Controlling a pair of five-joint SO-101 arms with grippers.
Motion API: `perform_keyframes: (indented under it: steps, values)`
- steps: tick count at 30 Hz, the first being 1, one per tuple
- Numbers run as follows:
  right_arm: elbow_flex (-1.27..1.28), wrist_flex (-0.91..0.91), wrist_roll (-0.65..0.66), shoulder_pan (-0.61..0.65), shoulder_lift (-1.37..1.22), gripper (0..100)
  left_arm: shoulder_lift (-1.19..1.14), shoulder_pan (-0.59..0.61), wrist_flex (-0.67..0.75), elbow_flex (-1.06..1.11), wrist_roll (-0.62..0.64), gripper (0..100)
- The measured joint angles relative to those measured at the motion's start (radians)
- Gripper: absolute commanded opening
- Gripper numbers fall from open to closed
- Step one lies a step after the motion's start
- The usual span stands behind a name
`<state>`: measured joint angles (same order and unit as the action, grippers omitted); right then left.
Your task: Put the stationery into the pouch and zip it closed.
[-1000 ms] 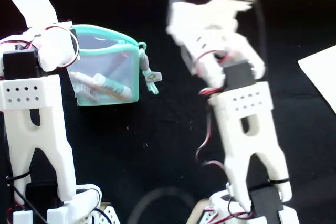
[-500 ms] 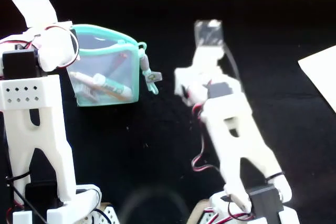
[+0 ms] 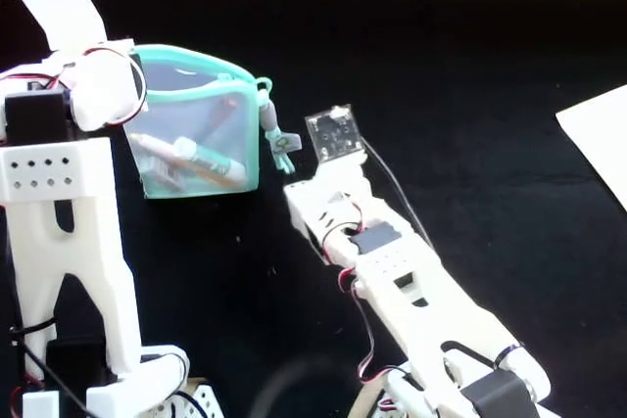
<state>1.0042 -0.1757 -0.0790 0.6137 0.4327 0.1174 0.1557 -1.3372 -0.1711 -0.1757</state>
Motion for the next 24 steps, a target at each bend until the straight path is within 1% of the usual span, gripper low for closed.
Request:
perform_keyframes:
  steps: [7, 12, 18, 20, 24]
  values:
    - [0.000, 0.164, 0.006, 0.017, -0.103, 28.9, -0.020, 0.000, 0.000, -0.003, 0.000, 1]
    - [0.000, 0.190, 0.006, 0.063, -0.135, 28.9, -0.020, 0.000, 0.000, -0.003, 0.000, 1]
    - [0.000, 0.244, 0.009, 0.069, -0.138, 28.9, -0.020, 0.000, 0.000, -0.003, 0.000, 1]
    - [0.000, 0.272, 0.026, 0.069, -0.143, 28.9, -0.020, 0.000, 0.000, -0.003, 0.000, 1]
    - [0.000, 0.324, 0.107, 0.061, -0.147, 28.9, -0.020, 0.000, 0.000, -0.003, 0.000, 1]
